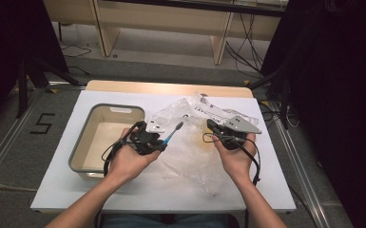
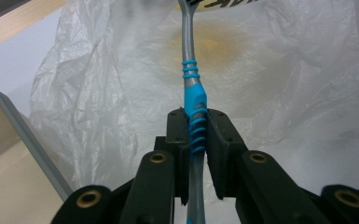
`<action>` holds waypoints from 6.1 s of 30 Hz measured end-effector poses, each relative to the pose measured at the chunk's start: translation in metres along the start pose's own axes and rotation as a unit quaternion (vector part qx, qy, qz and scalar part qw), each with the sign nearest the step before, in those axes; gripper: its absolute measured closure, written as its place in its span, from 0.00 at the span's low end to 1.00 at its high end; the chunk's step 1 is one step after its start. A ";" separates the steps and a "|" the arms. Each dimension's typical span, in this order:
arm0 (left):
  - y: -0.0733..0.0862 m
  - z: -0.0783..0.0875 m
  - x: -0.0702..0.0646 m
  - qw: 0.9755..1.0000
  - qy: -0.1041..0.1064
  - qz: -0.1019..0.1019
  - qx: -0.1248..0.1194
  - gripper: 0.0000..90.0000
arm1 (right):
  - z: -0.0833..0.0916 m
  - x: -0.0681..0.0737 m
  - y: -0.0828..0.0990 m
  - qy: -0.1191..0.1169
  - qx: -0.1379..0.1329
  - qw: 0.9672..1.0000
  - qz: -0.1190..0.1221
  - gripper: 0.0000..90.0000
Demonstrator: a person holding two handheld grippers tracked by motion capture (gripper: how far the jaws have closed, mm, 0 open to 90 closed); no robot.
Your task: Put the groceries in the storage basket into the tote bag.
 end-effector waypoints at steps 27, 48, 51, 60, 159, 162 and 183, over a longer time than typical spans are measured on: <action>0.002 -0.032 -0.019 0.999 0.003 -0.018 0.042 0.88 | 0.000 0.003 -0.001 -0.005 -0.001 1.000 0.000 1.00; -0.008 -0.064 -0.031 0.998 0.006 -0.014 0.058 0.88 | 0.000 0.005 -0.002 -0.009 -0.002 1.000 0.002 1.00; -0.010 -0.068 -0.033 0.998 0.006 -0.014 0.057 0.88 | 0.000 0.005 -0.002 -0.009 -0.002 1.000 0.001 1.00; -0.015 -0.083 -0.035 0.998 0.003 -0.007 0.069 0.88 | 0.000 0.005 -0.002 -0.011 -0.002 1.000 0.000 1.00; 0.022 -0.027 -0.023 0.998 -0.005 0.031 -0.049 0.43 | -0.002 0.028 0.119 -0.174 0.288 0.942 -0.024 0.98; 0.025 -0.031 -0.025 0.999 -0.004 0.031 -0.044 0.44 | -0.002 0.033 0.125 -0.186 0.304 0.934 -0.021 0.94; 0.047 -0.035 -0.038 0.999 0.009 0.011 -0.039 0.40 | 0.069 -0.055 0.102 0.024 0.156 0.981 -0.110 0.50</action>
Point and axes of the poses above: each handheld gripper's, and its own axes: z roughly backward along the jaws, y roughly out of its underside, x roughly to its left, the point moved 8 cm from there along -z, roughly forward along the jaws, and after that the axes turned 14 degrees about -y, right-handed, at the moved point
